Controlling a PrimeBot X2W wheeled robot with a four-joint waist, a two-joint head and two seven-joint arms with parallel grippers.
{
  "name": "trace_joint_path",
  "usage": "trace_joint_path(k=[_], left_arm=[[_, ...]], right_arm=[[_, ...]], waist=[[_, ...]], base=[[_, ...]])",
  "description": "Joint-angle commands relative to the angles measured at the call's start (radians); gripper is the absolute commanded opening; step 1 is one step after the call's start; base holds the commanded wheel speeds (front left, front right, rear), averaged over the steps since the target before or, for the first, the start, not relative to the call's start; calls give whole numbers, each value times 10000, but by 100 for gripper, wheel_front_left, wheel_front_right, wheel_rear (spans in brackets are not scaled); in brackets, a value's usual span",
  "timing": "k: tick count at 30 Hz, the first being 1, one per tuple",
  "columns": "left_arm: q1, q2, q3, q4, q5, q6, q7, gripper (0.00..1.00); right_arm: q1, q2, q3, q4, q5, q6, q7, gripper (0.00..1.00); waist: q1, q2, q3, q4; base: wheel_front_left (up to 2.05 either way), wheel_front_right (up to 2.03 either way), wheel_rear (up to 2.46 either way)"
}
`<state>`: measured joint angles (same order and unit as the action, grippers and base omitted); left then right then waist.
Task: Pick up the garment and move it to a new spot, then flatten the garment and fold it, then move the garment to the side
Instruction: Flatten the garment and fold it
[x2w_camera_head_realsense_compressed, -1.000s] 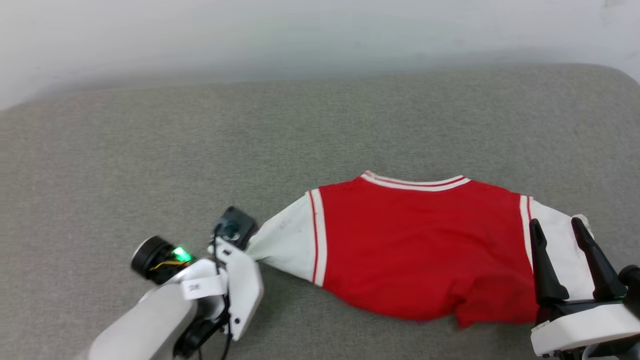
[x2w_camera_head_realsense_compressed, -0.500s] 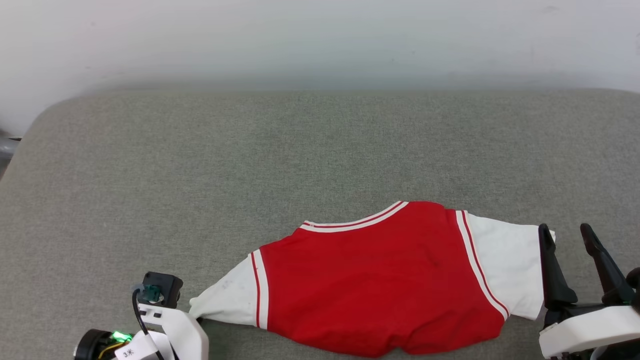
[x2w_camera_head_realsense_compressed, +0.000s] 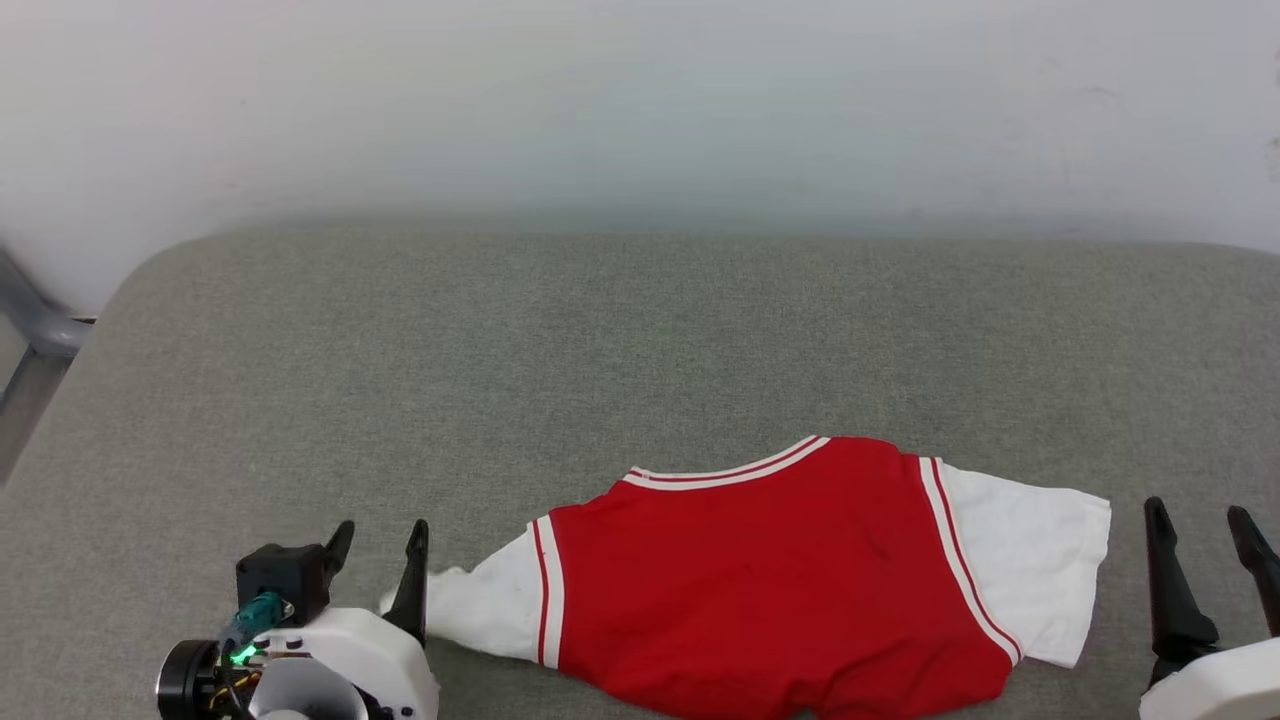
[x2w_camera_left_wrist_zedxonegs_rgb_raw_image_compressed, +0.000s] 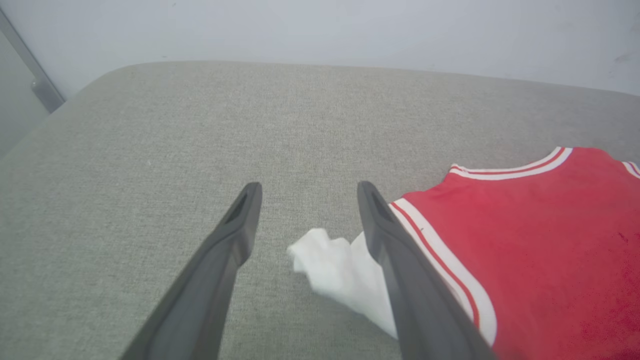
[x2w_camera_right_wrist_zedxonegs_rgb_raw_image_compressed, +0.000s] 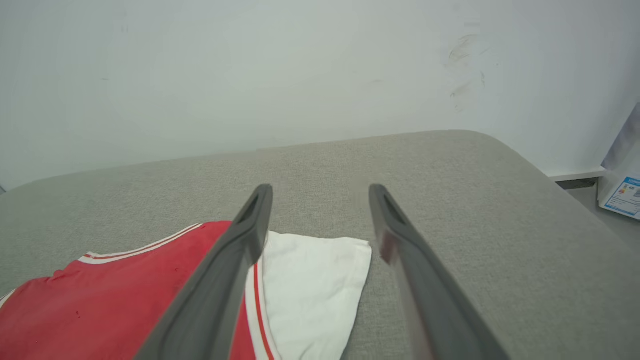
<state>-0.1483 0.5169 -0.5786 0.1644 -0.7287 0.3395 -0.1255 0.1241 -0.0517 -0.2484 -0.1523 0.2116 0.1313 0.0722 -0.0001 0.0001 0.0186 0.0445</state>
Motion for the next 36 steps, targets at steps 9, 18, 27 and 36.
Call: trace_joint_path(k=[9, 18, 27, 36], left_arm=[[73, -309, 446, -1151, 742, 328, -1262, 100], [-387, -582, 596, -1920, 1225, 323, -1372, 100], [-891, -1075, 685, -1927, 1483, 33, -1407, 100], [-940, -1524, 1077, -1640, 1781, -364, -1406, 100]], right_arm=[[-73, -426, -1114, 1500, 745, -11, 1838, 100], [-1675, -1888, -1147, 3457, 1871, -9, 4879, 100], [-3278, -2876, -317, 4370, 2180, -11, 6333, 100], [-3335, -2585, 368, 5726, 2318, -4, 7897, 100]], waist=[[1, -1, -23, 382], [1, -1, 882, 962], [1, -1, 1904, 1515], [1, -1, 2324, 1672]], base=[[0, 0, 0], [0, 0, 0], [0, 0, 0], [0, 0, 0]])
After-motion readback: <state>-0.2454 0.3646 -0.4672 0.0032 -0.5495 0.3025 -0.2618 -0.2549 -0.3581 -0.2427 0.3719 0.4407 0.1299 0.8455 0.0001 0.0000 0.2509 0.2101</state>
